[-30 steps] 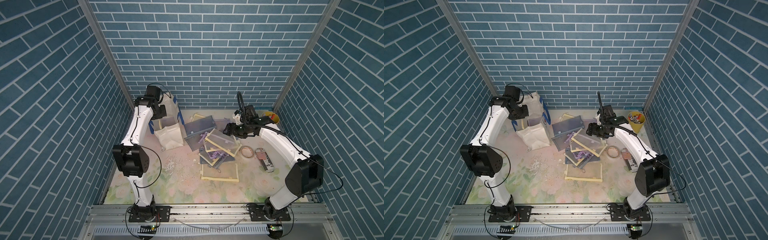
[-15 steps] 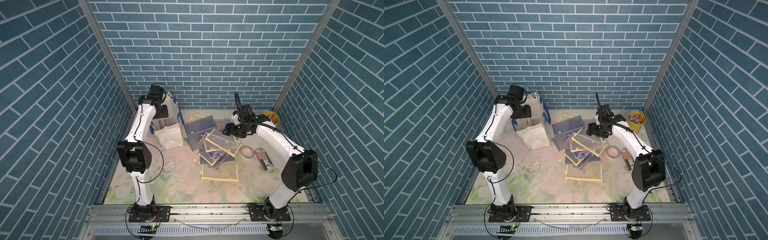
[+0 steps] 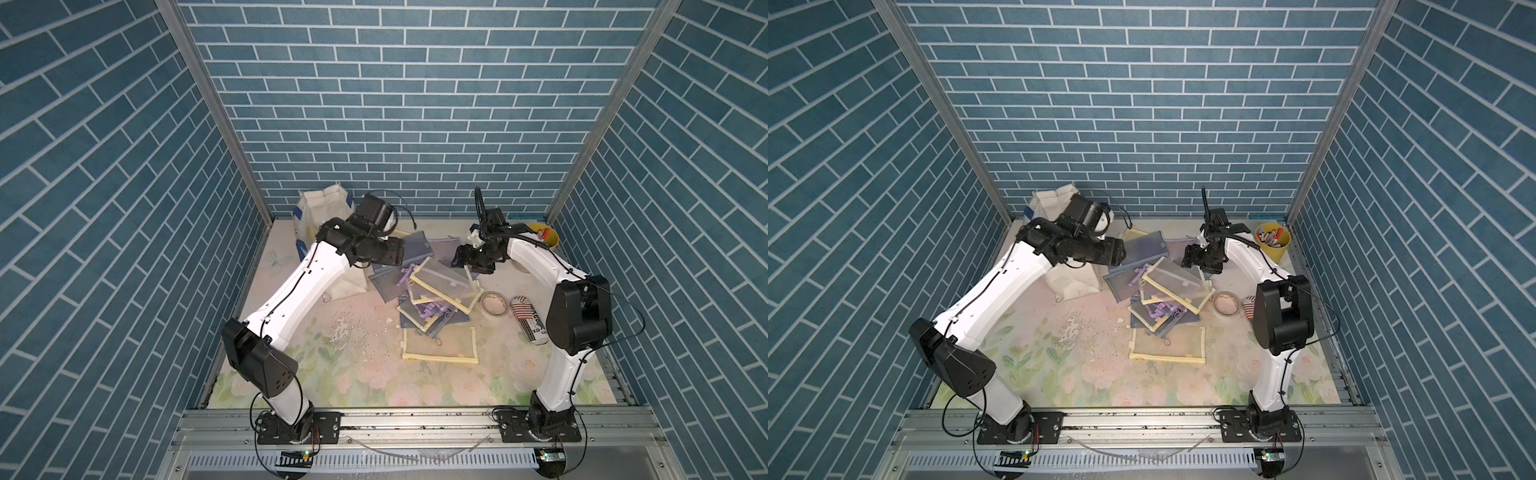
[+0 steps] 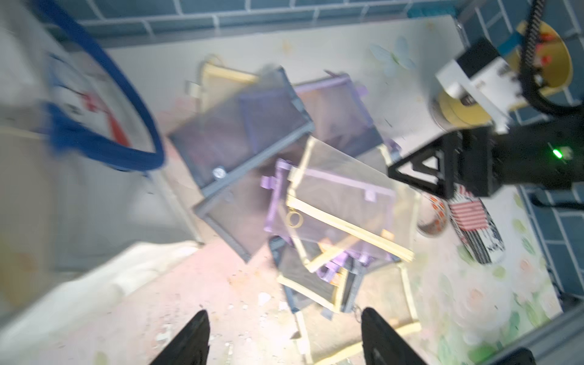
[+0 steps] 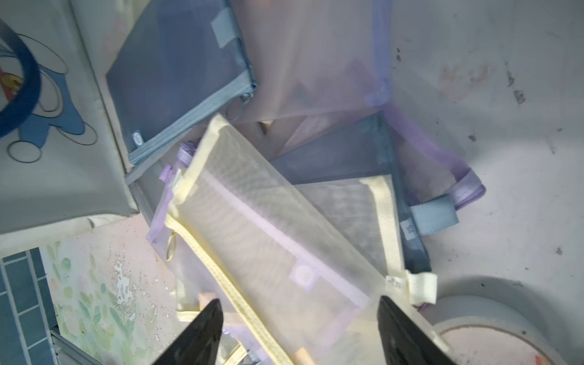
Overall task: Put the pencil pouch into the canvas bag
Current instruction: Adjust the pencil pouch in the pencil pouch.
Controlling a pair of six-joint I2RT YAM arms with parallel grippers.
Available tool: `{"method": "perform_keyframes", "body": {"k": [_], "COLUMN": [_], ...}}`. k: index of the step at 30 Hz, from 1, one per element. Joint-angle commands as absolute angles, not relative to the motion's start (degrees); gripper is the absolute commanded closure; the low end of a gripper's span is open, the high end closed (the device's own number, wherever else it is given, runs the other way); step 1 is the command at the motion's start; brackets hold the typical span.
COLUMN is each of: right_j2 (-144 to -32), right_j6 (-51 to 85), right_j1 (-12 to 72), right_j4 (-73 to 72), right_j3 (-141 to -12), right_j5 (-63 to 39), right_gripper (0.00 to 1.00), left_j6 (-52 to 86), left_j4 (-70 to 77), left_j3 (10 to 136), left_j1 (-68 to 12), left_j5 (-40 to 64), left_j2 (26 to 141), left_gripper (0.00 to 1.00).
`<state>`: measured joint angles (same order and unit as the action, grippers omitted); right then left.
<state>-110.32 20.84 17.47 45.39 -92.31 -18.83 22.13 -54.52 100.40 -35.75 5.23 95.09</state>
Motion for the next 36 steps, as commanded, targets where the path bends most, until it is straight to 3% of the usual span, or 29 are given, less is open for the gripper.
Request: {"method": "perform_keyframes", "body": {"k": [1, 9, 16, 26, 29, 32, 36], "right_j2": [-112.8, -117.0, -114.6, -102.8, -100.7, -100.3, -101.8], "right_j6": [17.7, 15.8, 18.1, 27.5, 29.7, 30.8, 31.4], "right_j1": [17.1, 16.8, 17.3, 22.0, 23.6, 24.7, 25.7], "right_j4": [46.3, 46.6, 41.8, 30.9, 29.1, 28.3, 28.0], "right_j3": [-95.2, -96.3, -88.3, -70.4, -68.2, -67.4, -67.4], "right_j5": [-21.3, -22.0, -25.3, -25.4, -26.1, -26.3, -26.6], "right_gripper": [0.23, 0.24, 0.29, 0.49, 0.51, 0.62, 0.68], "left_j6": [28.4, 34.8, 38.0, 40.7, 41.8, 42.4, 42.9], "left_j4": [-46.1, -33.0, -22.8, -17.3, -15.5, -14.0, -12.8], "left_j3": [92.6, 81.6, 79.6, 79.4, 78.9, 78.8, 79.2], "left_j1": [-39.4, -39.6, -38.7, -35.9, -35.9, -35.9, -36.0], "left_j5": [13.4, 22.2, 25.3, 27.9, 28.8, 29.5, 30.3], "left_j2": [96.3, 99.3, 104.2, 110.2, 111.2, 112.5, 113.8], "left_gripper": [0.23, 0.23, 0.24, 0.28, 0.29, 0.31, 0.33]}}
